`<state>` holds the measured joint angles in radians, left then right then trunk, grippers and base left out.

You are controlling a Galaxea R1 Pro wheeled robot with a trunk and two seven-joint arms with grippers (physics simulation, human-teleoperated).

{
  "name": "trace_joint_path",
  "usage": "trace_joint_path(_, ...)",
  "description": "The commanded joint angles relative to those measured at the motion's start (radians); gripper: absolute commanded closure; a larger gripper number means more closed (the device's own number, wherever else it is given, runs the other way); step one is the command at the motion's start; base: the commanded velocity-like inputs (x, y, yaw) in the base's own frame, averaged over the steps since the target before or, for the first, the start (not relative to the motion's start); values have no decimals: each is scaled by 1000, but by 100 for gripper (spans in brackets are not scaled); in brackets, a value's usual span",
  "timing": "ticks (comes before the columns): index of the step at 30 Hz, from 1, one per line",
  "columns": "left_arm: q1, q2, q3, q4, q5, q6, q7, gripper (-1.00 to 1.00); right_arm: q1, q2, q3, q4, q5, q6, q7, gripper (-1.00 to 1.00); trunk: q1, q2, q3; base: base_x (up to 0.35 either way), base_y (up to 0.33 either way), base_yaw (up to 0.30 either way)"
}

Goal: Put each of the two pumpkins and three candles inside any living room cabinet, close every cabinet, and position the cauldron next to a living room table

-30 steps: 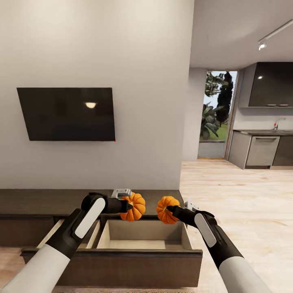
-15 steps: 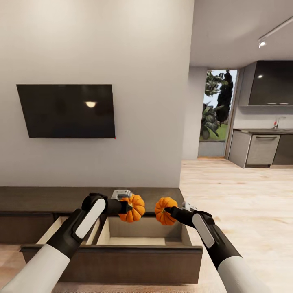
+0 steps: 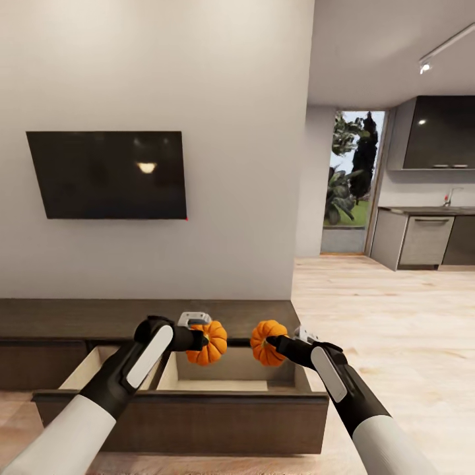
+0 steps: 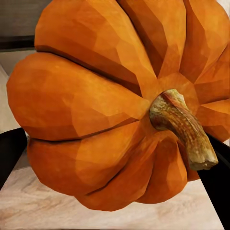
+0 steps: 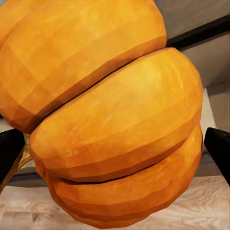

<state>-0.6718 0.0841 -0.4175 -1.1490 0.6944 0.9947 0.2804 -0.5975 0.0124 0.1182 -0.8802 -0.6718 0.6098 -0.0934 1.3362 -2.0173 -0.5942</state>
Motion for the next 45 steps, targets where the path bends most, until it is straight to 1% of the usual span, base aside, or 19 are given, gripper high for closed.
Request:
trace_joint_path(1, -1, 0, -3, 7, 3, -1, 13, 100, -1, 0, 1, -2, -11, 2, -10, 100, 4, -8, -4, 0, 0, 0)
trace_joint_path(2, -1, 0, -3, 15, -6, -2, 14, 100, -1, 1, 1, -2, -11, 2, -11, 100, 8, -15, -7, 0, 0, 0)
trace_joint_path(8, -2, -2, -3, 32, -28, -6, 17, 100, -1, 2, 1, -1, -7, 2, -15, 100, 31, -57, -26, 0, 0, 0)
trace_joint_path(13, -2, -3, -3, 33, -35, -8, 17, 100, -3, 5, 2, 1, -4, 2, -26, 100, 50, -92, -42, 0, 0, 0)
trace_joint_path(14, -2, -3, -3, 34, -35, -9, 17, 100, -4, 10, 4, 2, -3, 2, -42, 100, 54, -99, -45, 0, 0, 0)
trace_joint_path(15, -2, -3, -3, 34, -36, -9, 17, 100, -5, 20, 11, 3, -2, 2, -77, 100, 57, -106, -48, 0, 0, 0)
trace_joint_path(16, -2, -3, -3, 34, -36, -9, 18, 100, -5, 33, 26, 4, -2, 2, -125, 100, 61, -113, -51, 0, 0, 0)
trace_joint_path(17, -2, -3, -3, 34, -36, -10, 18, 100, -5, 40, 36, 4, -2, 2, -150, 100, 65, -120, -54, 0, 0, 0)
trace_joint_path(19, -2, -3, -3, 34, -36, -14, 18, 100, -6, 60, 68, 4, -2, 0, -230, 100, 73, -134, -61, 0, 0, 0)
trace_joint_path(21, -2, -3, -3, 34, -36, -31, 19, 100, -7, 68, 80, 4, -2, -1, -258, 100, 80, -148, -67, 0, 0, 0)
trace_joint_path(23, -2, -2, -3, 35, -36, -54, 19, 100, -7, 73, 88, 3, -2, -4, -279, 100, 88, -162, -73, 0, 0, 0)
trace_joint_path(26, -2, -2, -3, 35, -36, -69, 19, 100, -7, 77, 92, 3, -1, -9, -290, 100, 100, -183, -83, 0, 0, 0)
trace_joint_path(29, -2, -2, -3, 38, -36, -103, 20, 100, -7, 80, 103, 3, 0, -13, -297, 100, 111, -204, -92, 0, 0, 0)
trace_joint_path(32, -2, -3, -4, 66, -36, -140, 20, 100, -7, 81, 117, 2, 2, -20, -300, 100, 123, -225, -101, 0, 0, 0)
trace_joint_path(35, -3, -10, -4, 93, -42, -180, 20, 100, -7, 82, 124, 2, 2, -54, -301, 100, 130, -239, -108, 0, 0, 0)
trace_joint_path(38, -3, -17, -3, 106, -85, -196, 20, 100, -7, 82, 130, 2, 3, -76, -302, 100, 130, -239, -108, 0, 0, 0)
trace_joint_path(39, -2, -19, -3, 109, -106, -198, 19, 100, -7, 82, 131, 2, 3, -82, -302, 100, 130, -239, -108, 0, 0, 0)
trace_joint_path(41, -2, -22, -2, 111, -131, -200, 19, 100, -7, 82, 133, 2, 3, -95, -302, 100, 130, -239, -108, 0, 0, 0)
trace_joint_path(45, -2, -25, -1, 112, -153, -201, 21, 100, -9, 81, 136, 3, 3, -112, -302, 100, 130, -239, -108, 0, 0, 0)
